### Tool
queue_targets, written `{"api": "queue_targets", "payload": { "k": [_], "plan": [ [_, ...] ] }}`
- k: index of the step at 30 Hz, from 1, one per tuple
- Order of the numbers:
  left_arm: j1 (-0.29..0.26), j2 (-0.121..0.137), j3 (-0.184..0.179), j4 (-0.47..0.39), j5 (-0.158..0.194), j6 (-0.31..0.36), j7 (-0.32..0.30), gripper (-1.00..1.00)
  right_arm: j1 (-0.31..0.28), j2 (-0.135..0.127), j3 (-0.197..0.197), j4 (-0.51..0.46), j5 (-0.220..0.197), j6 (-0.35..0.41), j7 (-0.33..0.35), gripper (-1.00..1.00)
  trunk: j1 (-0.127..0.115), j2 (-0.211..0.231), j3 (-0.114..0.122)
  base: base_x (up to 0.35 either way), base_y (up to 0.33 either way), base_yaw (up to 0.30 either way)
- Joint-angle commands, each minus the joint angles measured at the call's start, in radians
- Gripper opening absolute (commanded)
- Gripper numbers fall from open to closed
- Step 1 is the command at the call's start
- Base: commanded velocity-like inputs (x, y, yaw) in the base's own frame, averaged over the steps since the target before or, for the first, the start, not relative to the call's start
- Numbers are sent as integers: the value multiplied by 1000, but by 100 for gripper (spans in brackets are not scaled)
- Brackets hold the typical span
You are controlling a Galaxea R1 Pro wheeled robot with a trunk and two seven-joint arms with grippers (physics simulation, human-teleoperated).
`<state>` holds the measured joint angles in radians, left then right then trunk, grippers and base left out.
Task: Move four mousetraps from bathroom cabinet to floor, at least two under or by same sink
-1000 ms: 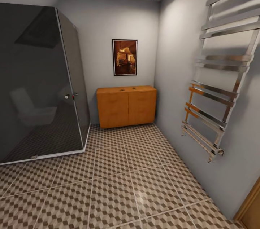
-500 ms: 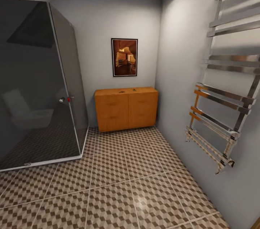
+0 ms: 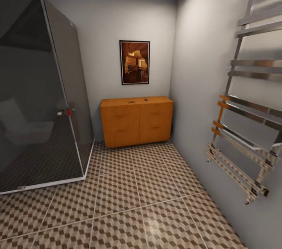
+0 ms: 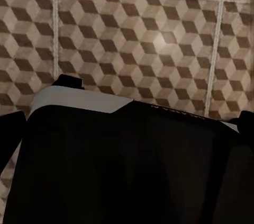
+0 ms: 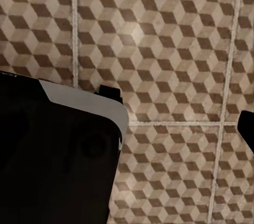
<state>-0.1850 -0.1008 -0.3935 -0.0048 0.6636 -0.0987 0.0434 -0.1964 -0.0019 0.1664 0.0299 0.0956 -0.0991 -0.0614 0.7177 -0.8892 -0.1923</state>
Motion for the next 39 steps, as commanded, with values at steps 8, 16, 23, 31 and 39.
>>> {"api": "queue_targets", "payload": {
  "k": [8, 16, 23, 31, 39],
  "plan": [
    [-1, 0, -8, 0, 5, -3, 4, 100, -1, -1, 2, 2, 10, -5, 12, 100, 1, -1, -1, 322, 0, 0],
    [-1, 0, -8, 0, 5, -3, 4, 100, -1, -1, 2, 2, 10, -6, 14, 100, 1, -1, -1, 322, 0, 0],
    [-1, 0, -8, 0, 5, -3, 4, 100, -1, -1, 2, 2, 10, -7, 14, 100, 1, -1, -1, 322, 0, 0],
    [-1, 0, -8, 0, 5, -3, 4, 100, -1, -1, 2, 2, 10, -8, 10, 100, 1, -1, -1, 322, 0, 0],
    [-1, 0, -8, 0, 5, -3, 4, 100, -1, 3, 3, 2, 10, -5, 2, 100, 1, -1, -1, 322, 0, 0]
  ]
}}
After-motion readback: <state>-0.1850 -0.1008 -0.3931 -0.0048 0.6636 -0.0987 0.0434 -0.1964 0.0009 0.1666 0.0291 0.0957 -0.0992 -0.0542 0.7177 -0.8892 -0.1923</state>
